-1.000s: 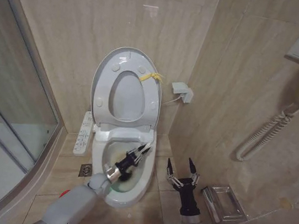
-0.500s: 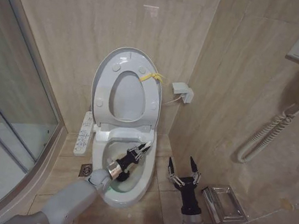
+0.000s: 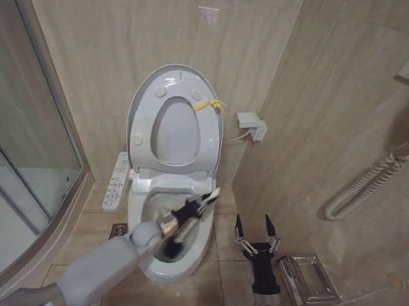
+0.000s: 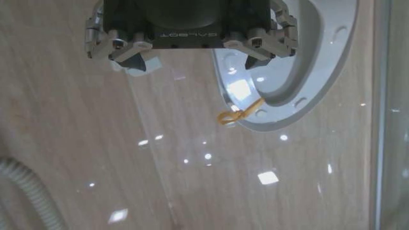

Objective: Open the toilet lid, clean the toilet bowl with a toilet brush, close the toilet lid, and flush.

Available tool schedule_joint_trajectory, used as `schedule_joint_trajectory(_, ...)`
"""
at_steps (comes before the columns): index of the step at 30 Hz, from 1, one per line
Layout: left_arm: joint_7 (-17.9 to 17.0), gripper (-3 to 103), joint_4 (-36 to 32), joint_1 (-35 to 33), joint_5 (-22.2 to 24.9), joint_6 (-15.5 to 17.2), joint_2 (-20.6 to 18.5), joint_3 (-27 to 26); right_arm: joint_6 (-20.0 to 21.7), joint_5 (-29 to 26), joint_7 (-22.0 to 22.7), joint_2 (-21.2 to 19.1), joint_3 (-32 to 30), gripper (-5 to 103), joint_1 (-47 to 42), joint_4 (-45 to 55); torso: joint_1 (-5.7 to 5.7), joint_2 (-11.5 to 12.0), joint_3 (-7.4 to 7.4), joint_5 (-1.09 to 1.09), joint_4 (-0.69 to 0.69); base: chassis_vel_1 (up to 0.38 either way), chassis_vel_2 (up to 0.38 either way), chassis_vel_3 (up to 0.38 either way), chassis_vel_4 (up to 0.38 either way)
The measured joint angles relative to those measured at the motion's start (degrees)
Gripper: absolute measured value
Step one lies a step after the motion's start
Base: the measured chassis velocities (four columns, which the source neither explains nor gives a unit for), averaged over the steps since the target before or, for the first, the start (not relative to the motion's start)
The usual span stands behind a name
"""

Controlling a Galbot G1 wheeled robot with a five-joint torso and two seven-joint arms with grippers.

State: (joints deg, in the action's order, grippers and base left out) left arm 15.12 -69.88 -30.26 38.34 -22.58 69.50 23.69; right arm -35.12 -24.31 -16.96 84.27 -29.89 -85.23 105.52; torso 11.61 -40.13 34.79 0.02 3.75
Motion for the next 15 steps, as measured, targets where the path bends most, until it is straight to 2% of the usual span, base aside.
schedule_joint_trajectory(1,0.66,20,3.1,-0.73,-0.61,-1.36,-0.09,0.16,0.1,0.01,0.07,0.12,-0.05,100,0.06,-0.25,0.01,0.01,0.02,0.04,-0.04,0.0,0.0,0.0,0.0)
schedule_joint_trajectory(2,0.66,20,3.1,-0.73,-0.61,-1.36,-0.09,0.16,0.1,0.01,0.07,0.12,-0.05,100,0.06,-0.25,0.01,0.01,0.02,0.04,-0.04,0.0,0.0,0.0,0.0)
schedule_joint_trajectory(4,1.51,20,7.54,-1.72,-1.41,-3.91,-0.21,0.65,0.73,0.04,0.52,0.38,-0.06,100,0.24,-0.69,0.01,0.02,0.02,-0.02,-0.11,0.0,0.0,0.0,0.0)
schedule_joint_trajectory(7,-0.15,20,5.8,-0.49,0.42,-3.74,-0.35,2.03,1.72,0.08,1.44,0.73,-0.03,100,0.64,-1.51,0.01,0.02,0.02,0.01,-0.16,0.0,0.0,0.0,0.0)
schedule_joint_trajectory(9,-1.4,20,3.55,1.24,1.78,-3.62,0.13,3.07,2.28,0.54,1.99,1.27,-0.28,100,0.97,-2.22,0.02,0.02,0.03,0.0,-0.11,0.0,0.0,0.0,0.0)
schedule_joint_trajectory(10,-1.83,20,2.25,2.56,2.27,-3.87,0.6,3.52,2.69,0.89,2.36,2.01,-0.66,100,1.14,-2.57,0.01,0.0,0.0,0.0,0.01,0.0,0.0,0.0,0.0)
schedule_joint_trajectory(12,-1.83,20,2.39,2.7,2.29,-4.11,0.53,3.71,2.96,0.97,2.52,2.3,-0.75,100,1.17,-2.68,0.0,0.0,0.0,0.01,0.01,0.0,0.0,0.0,0.0)
schedule_joint_trajectory(14,-1.77,20,6.54,2.58,2.32,-5.58,-1.43,5.43,3.68,1.34,2.94,2.7,-0.77,100,1.34,-3.15,0.02,0.02,0.03,-0.01,-0.02,-0.027,-0.022,0.001,-0.007)
schedule_joint_trajectory(15,-1.82,20,7.67,2.59,2.69,-6.04,-2.91,6.22,3.88,1.78,2.93,2.65,-0.79,100,1.34,-3.42,0.02,0.02,0.03,0.02,-0.17,0.0,0.0,0.0,0.0)
